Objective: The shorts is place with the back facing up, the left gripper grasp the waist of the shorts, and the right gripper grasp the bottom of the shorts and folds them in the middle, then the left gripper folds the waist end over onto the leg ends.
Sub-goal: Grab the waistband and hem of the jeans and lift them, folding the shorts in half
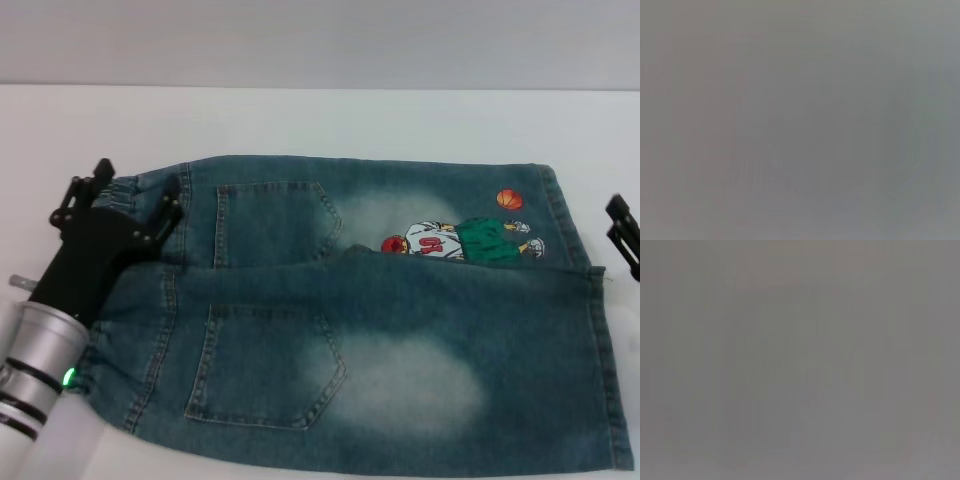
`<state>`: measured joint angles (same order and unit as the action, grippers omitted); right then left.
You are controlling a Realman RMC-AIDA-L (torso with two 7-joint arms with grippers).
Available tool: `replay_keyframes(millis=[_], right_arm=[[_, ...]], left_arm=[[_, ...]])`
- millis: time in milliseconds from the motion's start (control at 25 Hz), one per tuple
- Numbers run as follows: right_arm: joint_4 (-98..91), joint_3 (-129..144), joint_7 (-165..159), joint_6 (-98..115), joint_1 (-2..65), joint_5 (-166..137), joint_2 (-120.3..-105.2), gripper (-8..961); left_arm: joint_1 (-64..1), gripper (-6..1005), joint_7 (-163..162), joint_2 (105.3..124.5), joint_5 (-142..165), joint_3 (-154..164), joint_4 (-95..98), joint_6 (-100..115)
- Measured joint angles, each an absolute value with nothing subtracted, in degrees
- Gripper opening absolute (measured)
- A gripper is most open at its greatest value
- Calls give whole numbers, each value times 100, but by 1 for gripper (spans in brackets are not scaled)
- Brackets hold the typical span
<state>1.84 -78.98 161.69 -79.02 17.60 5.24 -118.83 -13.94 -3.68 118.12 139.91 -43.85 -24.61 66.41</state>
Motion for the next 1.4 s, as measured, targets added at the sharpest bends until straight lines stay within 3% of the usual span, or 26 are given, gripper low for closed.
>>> replay_keyframes(millis=[280, 480, 600, 760, 880, 1080, 1400], right_arm=[[891, -7808, 15352, -7097, 1845, 490, -11641, 659], [3508, -7777, 14960, -4653, 940, -244, -11352, 659], [5592, -7882, 14911, -2747, 267, -779, -11347, 659], [7014, -7938, 14542, -1437, -95, -1106, -11362, 659], [7673, -7764, 14023, -527, -133, -1348, -11259, 659], [8847, -7250, 13624, 1456, -119, -1419, -11032, 659], [10194, -7446, 15445, 4254, 265, 779, -11047, 659]], left_arm=[[-1410, 799, -316, 11748, 13994, -4462, -3004, 6026], [-1164, 799, 151, 11637, 13995, -4801, -3840, 5555], [-975, 799, 391, 11550, 13998, -4985, -4454, 5159], [-599, 799, 808, 11417, 14048, -5447, -5748, 3904], [-335, 798, 1017, 11459, 14259, -5872, -6566, 2901], [91, 798, 1290, 11745, 14651, -6796, -7862, 794], [140, 799, 1152, 11788, 14645, -7836, -9028, -1737]])
